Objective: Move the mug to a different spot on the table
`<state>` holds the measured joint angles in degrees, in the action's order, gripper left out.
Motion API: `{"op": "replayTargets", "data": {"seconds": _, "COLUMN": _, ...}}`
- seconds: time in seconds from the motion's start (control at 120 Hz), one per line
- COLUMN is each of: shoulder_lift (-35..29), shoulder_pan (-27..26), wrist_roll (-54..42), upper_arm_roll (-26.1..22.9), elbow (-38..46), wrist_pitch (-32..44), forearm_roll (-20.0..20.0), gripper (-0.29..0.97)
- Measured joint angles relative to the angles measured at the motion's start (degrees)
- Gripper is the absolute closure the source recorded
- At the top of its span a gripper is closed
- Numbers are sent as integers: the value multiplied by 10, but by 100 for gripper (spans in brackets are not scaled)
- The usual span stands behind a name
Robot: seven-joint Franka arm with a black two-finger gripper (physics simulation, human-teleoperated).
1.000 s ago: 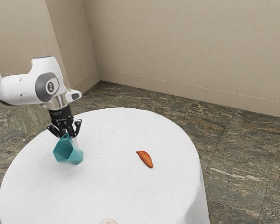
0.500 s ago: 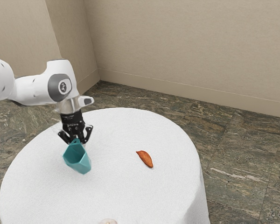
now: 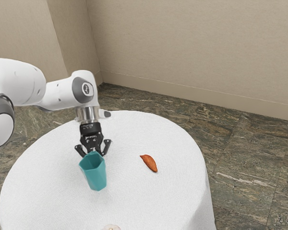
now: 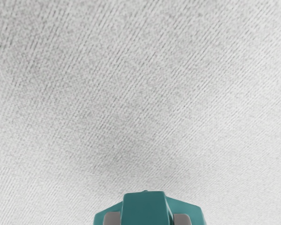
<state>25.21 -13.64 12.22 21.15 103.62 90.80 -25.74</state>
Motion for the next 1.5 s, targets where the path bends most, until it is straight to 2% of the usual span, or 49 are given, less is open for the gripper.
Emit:
{"op": "replayTargets", "data": {"seconds": 0.15, "shoulder_lift": 19, "shoulder_pan": 11, "wrist_roll": 3, "upper_arm_roll": 24, "elbow": -19, "wrist_pitch": -13, "forearm_roll": -2, "gripper": 76}}
{"op": "replayTargets", "data": {"seconds": 0.683, "shoulder_lift": 83, "shoulder_pan": 41, "wrist_roll": 7, "upper_arm_roll": 26, "elbow": -71, "wrist_pitch": -30, "forearm_roll": -10, "gripper": 75}}
{"op": "replayTargets", "data": {"seconds": 0.725, "shoulder_lift": 84, "shoulder_pan": 41, "wrist_roll": 8, "upper_arm_roll": 26, "elbow": -71, "wrist_pitch": -29, "forearm_roll": -11, "gripper": 70}}
{"op": "replayTargets", "data": {"seconds": 0.867, "shoulder_lift": 85, "shoulder_pan": 41, "wrist_roll": 9, "upper_arm_roll": 27, "elbow": -69, "wrist_pitch": -28, "forearm_roll": -18, "gripper": 43}}
{"op": "replayTargets", "data": {"seconds": 0.975, "shoulder_lift": 84, "shoulder_pan": 40, "wrist_roll": 9, "upper_arm_roll": 27, "elbow": -68, "wrist_pitch": -26, "forearm_roll": -20, "gripper": 30}}
{"op": "replayTargets", "data": {"seconds": 1.133, "shoulder_lift": 83, "shoulder_pan": 40, "wrist_roll": 12, "upper_arm_roll": 41, "elbow": -84, "wrist_pitch": -22, "forearm_roll": -23, "gripper": 19}}
{"op": "replayTargets", "data": {"seconds": 1.35, "shoulder_lift": 64, "shoulder_pan": 40, "wrist_roll": 16, "upper_arm_roll": 82, "elbow": -141, "wrist_pitch": 3, "forearm_roll": -24, "gripper": 13}}
{"op": "replayTargets", "data": {"seconds": 1.4, "shoulder_lift": 8, "shoulder_pan": 38, "wrist_roll": 15, "upper_arm_roll": 73, "elbow": -151, "wrist_pitch": 8, "forearm_roll": 10, "gripper": 12}}
{"op": "replayTargets", "data": {"seconds": 1.5, "shoulder_lift": -165, "shoulder_pan": 28, "wrist_roll": 7, "upper_arm_roll": -29, "elbow": -155, "wrist_pitch": -14, "forearm_roll": 161, "gripper": 8}}
